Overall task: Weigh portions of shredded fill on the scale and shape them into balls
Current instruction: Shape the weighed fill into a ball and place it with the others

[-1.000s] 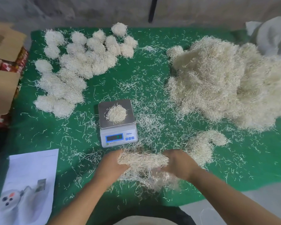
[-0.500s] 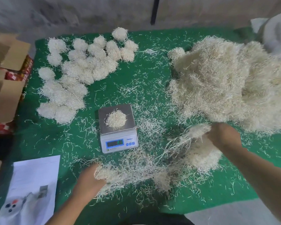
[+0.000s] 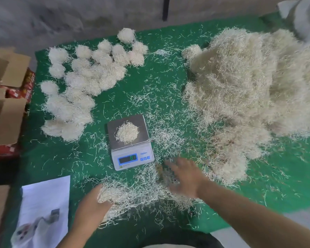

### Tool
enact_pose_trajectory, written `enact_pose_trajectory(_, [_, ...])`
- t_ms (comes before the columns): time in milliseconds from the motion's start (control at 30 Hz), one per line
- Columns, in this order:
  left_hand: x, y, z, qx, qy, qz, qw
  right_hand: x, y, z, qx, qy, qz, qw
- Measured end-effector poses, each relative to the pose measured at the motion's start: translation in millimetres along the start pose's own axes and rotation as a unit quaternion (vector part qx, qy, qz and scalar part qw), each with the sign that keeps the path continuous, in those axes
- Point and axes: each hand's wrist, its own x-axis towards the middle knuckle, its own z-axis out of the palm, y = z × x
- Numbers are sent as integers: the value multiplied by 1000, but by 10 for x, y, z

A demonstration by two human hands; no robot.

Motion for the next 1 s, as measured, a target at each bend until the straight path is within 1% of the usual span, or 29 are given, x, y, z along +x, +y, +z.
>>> enact_pose_trajectory(33, [-17, -13, -33, 3, 9, 1, 1000, -31, -220, 205, 8, -34, -42, 999])
enact_pose_trajectory(67, [-39, -32, -73, 10, 22, 3, 1000, -52, -393, 392, -3, -62, -64, 996])
enact_pose_trajectory(100, [-58, -66, -122, 20, 35, 3, 999, -70, -516, 545, -24, -77, -73, 994])
enact_pose_trajectory(167, [-77, -175, -245, 25, 51, -5, 998, -74, -557, 742, -68, -71, -62, 993])
enact_pose_trajectory(267, [-85, -371, -426, 38, 43, -29, 998, -71, -187, 755, -71, -28, 20, 997])
enact_pose_trajectory(333, [-82, -479, -493, 44, 37, -52, 997, -65, 211, 566, -59, -29, 90, 994])
enact_pose_trajectory(400, [-91, -549, -510, 41, 37, -66, 996, -69, 634, 274, -33, -3, 164, 986])
enact_pose_trajectory(467, [-113, -596, -499, 31, 34, -80, 996, -87, 984, -24, -47, 36, 232, 971])
enact_pose_trajectory(500, [-131, -611, -489, 26, 37, -86, 995, -82, 1131, -161, -71, 68, 262, 960])
enact_pose_trajectory(567, [-166, -622, -478, 0, 44, -92, 995, -56, 1353, -390, -82, 138, 314, 936])
enact_pose_trajectory(600, [-186, -616, -464, -14, 42, -89, 995, -44, 1407, -479, -89, 149, 338, 925])
enact_pose_trajectory(633, [-202, -620, -457, -22, 37, -80, 996, -5, 1415, -542, -111, 143, 360, 915])
enact_pose_trajectory(700, [-215, -617, -453, -25, 25, -59, 998, 85, 1172, -614, -170, 77, 381, 906])
enact_pose_trajectory(733, [-209, -599, -453, -31, 23, -54, 998, 136, 948, -609, -178, 52, 360, 915])
enact_pose_trajectory(767, [-214, -558, -453, -38, 20, -51, 998, 190, 681, -556, -167, 44, 319, 932])
enact_pose_trajectory(833, [-240, -431, -451, -61, 14, -34, 997, 248, 98, -339, -101, 34, 184, 977])
enact_pose_trajectory(867, [-250, -350, -448, -74, 9, -22, 997, 234, -198, -232, -39, 14, 110, 993])
enact_pose_trajectory(900, [-265, -264, -440, -87, 3, -14, 996, 213, -474, -145, 47, -12, 51, 998])
enact_pose_trajectory(933, [-275, -184, -429, -102, 1, -5, 995, 175, -759, -86, 146, -42, 32, 988])
enact_pose_trajectory(967, [-282, -112, -425, -116, 2, -1, 993, 142, -1030, -21, 264, -71, 47, 961])
enact_pose_trajectory(1000, [-289, -35, -431, -131, 6, 1, 991, 124, -1268, 11, 387, -94, 84, 913])
